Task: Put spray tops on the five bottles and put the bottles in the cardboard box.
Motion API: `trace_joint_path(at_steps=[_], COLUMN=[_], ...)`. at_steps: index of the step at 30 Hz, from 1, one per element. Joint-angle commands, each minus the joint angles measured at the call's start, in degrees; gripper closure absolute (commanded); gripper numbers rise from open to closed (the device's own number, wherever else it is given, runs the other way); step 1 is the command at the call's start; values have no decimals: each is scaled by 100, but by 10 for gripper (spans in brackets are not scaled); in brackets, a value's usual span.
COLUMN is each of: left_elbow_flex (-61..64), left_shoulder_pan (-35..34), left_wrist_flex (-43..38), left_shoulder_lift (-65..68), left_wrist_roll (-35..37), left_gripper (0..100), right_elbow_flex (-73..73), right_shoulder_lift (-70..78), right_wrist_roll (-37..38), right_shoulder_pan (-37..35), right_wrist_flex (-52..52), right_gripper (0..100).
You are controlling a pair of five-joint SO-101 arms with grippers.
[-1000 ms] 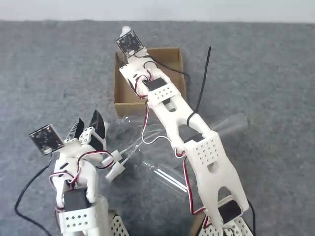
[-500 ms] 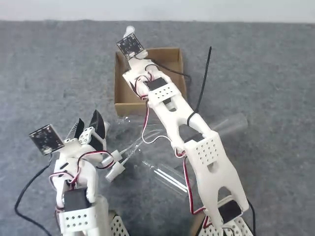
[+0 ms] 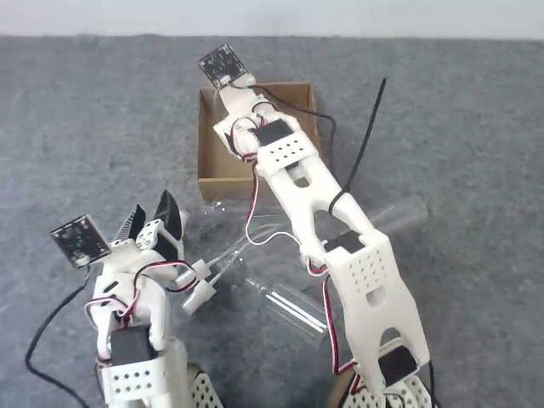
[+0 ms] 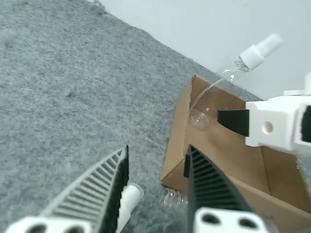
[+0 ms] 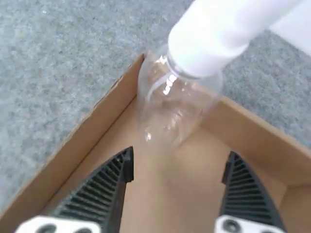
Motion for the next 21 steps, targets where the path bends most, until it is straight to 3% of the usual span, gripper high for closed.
trace_joint_path(at_steps=[1,21], left_elbow_flex=[-75,-75], left_shoulder_pan=[9,9], left_wrist_flex=[35,26], left_shoulder_lift=[-44,-44], left_wrist_roll=[-53,-53], left_gripper=[820,819], right_elbow_flex=[-378,-369], right_shoulder_lift=[-901,-1780], right_wrist_roll=[-35,-501], right_shoulder_pan=[119,365], right_wrist_flex=[813,3187], right_gripper=[789,791])
